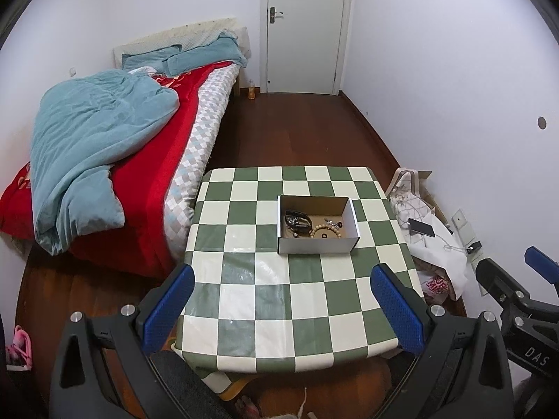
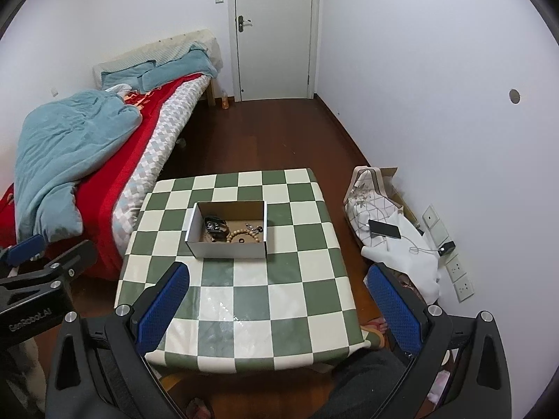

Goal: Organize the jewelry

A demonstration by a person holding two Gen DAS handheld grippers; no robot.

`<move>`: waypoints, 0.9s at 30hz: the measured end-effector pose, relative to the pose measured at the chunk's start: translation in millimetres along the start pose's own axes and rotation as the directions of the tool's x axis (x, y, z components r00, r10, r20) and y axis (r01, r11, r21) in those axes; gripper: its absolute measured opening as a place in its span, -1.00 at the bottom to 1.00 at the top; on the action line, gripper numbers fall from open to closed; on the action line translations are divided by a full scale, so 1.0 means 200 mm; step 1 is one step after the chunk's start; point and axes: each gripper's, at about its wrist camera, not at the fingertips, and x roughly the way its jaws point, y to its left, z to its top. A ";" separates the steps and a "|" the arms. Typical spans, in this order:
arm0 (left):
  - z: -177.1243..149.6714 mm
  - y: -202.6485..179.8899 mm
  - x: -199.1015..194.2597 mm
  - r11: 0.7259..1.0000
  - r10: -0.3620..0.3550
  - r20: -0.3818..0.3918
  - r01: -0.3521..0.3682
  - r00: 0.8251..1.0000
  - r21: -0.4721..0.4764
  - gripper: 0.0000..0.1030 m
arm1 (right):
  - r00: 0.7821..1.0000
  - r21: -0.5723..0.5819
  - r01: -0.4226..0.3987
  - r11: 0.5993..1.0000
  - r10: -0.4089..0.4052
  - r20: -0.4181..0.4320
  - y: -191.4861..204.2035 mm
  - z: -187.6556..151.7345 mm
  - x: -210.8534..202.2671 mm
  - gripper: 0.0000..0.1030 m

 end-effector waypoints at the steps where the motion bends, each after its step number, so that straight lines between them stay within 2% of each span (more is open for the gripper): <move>1: 0.00 0.00 -0.01 1.000 0.002 0.002 -0.002 1.000 0.002 1.00 | 1.000 -0.002 0.001 1.000 -0.001 0.002 0.00 -0.01 -0.02 1.00; 10: 0.06 0.00 -0.03 0.999 0.037 0.023 -0.037 0.999 -0.010 1.00 | 1.000 0.001 -0.007 1.000 0.007 -0.008 -0.02 0.01 -0.05 1.00; 18: 0.19 0.00 0.03 0.998 0.066 0.043 -0.064 0.997 -0.029 1.00 | 1.000 0.000 0.023 1.000 -0.023 0.018 -0.04 0.15 0.00 1.00; 27: 0.26 -0.01 0.13 0.996 0.084 0.010 -0.084 0.996 -0.029 1.00 | 0.999 -0.020 0.043 0.999 -0.043 0.024 -0.01 0.31 0.14 1.00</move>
